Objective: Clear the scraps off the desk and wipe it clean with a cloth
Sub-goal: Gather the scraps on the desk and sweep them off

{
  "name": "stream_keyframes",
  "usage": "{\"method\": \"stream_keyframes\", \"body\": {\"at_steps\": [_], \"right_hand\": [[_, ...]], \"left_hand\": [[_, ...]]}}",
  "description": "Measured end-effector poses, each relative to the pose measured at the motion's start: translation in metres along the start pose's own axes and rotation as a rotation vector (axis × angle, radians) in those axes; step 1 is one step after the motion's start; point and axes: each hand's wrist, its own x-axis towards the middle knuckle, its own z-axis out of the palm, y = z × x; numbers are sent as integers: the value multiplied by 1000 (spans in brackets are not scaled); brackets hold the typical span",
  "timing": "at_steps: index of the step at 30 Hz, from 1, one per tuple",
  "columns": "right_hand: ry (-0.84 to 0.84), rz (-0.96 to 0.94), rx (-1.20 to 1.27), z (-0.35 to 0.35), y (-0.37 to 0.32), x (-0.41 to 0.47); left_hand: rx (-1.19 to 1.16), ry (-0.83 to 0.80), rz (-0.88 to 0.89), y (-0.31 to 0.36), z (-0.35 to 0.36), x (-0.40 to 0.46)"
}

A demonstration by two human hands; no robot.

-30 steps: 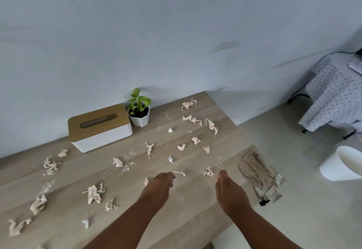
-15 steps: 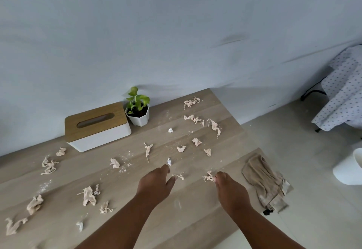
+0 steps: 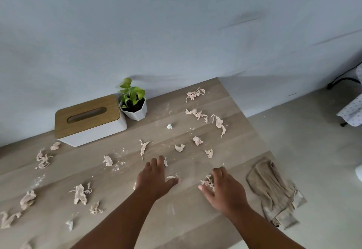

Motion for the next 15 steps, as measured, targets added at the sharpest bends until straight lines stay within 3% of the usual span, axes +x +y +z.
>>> {"method": "stream_keyframes", "body": {"at_steps": [7,15], "right_hand": [[43,-47,-50,11,1,5],[97,-139,-94,22,4,4]], "left_hand": [[13,38,52,3,4,-3],[357,225,271,15,-2,-13]]}}
